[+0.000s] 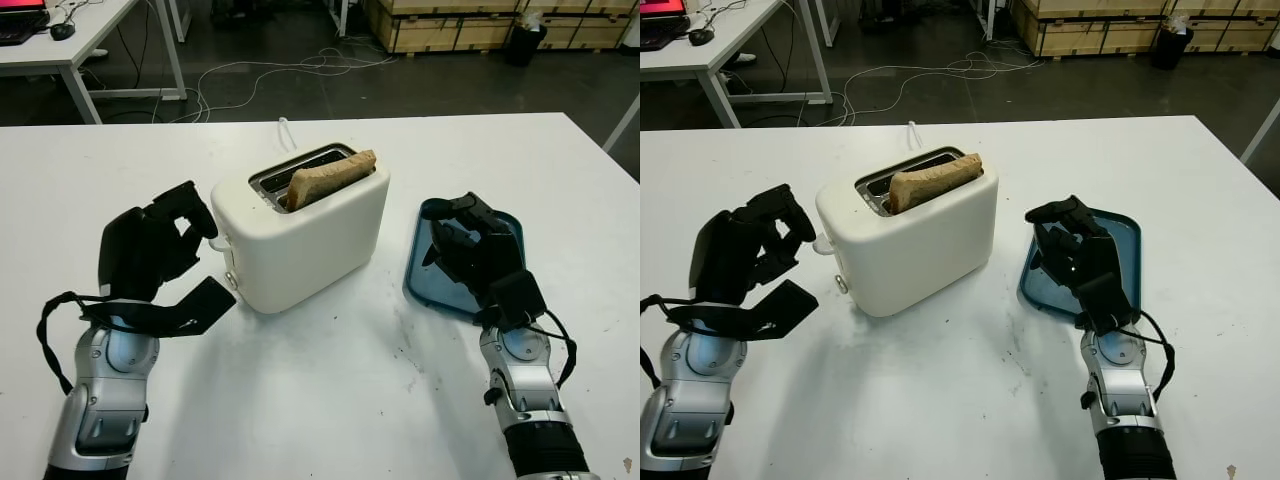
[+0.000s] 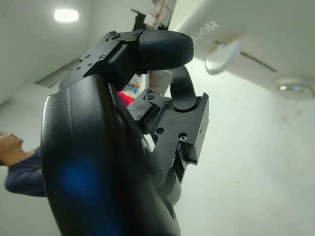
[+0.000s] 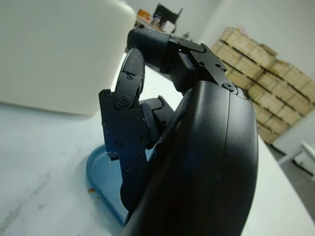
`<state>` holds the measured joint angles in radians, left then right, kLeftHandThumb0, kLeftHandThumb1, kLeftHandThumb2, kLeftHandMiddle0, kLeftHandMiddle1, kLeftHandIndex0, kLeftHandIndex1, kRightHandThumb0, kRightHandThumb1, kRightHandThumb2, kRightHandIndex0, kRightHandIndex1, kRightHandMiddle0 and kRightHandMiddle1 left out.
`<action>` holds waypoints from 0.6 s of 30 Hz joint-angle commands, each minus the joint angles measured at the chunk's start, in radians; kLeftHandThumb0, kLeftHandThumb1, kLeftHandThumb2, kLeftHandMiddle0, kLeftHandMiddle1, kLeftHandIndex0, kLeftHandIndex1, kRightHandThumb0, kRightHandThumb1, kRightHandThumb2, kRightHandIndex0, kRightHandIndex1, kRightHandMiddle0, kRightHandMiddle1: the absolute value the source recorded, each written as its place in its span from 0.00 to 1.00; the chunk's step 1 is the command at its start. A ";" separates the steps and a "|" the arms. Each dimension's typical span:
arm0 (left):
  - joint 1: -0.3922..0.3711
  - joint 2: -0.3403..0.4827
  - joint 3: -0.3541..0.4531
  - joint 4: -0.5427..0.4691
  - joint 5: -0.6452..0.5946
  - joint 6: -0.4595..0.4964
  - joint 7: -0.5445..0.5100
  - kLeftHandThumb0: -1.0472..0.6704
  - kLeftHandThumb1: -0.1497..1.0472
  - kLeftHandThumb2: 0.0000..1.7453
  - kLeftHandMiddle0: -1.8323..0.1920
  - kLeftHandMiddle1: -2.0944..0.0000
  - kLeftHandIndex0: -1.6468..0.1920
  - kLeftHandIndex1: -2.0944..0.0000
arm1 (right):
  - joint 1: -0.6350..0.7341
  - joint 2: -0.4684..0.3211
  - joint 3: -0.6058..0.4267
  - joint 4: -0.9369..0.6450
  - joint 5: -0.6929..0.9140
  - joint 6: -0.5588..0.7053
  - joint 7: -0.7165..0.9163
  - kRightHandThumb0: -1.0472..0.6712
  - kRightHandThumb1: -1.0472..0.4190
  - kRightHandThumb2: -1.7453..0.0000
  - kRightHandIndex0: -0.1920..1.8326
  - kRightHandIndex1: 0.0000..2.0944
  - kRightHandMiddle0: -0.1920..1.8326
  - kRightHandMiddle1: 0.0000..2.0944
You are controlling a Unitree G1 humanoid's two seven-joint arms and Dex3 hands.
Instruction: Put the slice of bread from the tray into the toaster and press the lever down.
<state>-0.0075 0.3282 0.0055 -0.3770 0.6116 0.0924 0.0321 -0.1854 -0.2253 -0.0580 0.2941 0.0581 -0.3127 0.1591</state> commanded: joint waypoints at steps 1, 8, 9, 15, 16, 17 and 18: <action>0.003 0.017 -0.002 -0.018 0.022 0.012 -0.020 0.61 0.88 0.13 0.44 0.18 0.43 0.46 | -0.024 -0.010 0.002 0.024 -0.010 -0.042 0.018 0.40 0.09 0.78 0.48 0.83 0.33 0.83; 0.011 0.081 -0.025 -0.027 0.149 0.019 -0.058 0.57 0.89 0.05 0.38 0.36 0.30 0.88 | -0.030 -0.017 0.005 0.028 -0.049 -0.060 0.028 0.41 0.09 0.79 0.49 0.83 0.33 0.83; 0.011 0.088 -0.030 -0.028 0.172 0.025 -0.064 0.57 0.88 0.04 0.37 0.38 0.30 0.90 | -0.028 -0.016 0.005 0.025 -0.049 -0.060 0.030 0.41 0.09 0.79 0.48 0.83 0.33 0.83; 0.010 0.101 -0.042 -0.019 0.211 0.029 -0.091 0.61 0.88 0.01 0.37 0.34 0.36 0.97 | -0.024 -0.005 0.006 0.022 -0.049 -0.057 0.028 0.41 0.09 0.79 0.46 0.83 0.31 0.83; 0.010 0.104 -0.044 -0.017 0.219 0.030 -0.094 0.61 0.87 0.01 0.37 0.32 0.36 0.98 | -0.023 -0.005 0.007 0.021 -0.056 -0.057 0.023 0.41 0.09 0.79 0.46 0.83 0.31 0.83; 0.009 0.107 -0.045 -0.016 0.225 0.032 -0.097 0.61 0.88 0.00 0.38 0.31 0.37 0.98 | -0.022 -0.005 0.007 0.021 -0.060 -0.058 0.020 0.41 0.09 0.79 0.46 0.83 0.31 0.83; 0.009 0.109 -0.047 -0.017 0.232 0.037 -0.103 0.61 0.88 0.00 0.38 0.30 0.37 0.98 | -0.021 -0.004 0.006 0.021 -0.060 -0.058 0.019 0.41 0.09 0.79 0.46 0.83 0.31 0.83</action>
<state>0.0025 0.4262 -0.0293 -0.3955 0.8232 0.1253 -0.0602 -0.1988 -0.2330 -0.0551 0.3178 0.0074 -0.3467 0.1872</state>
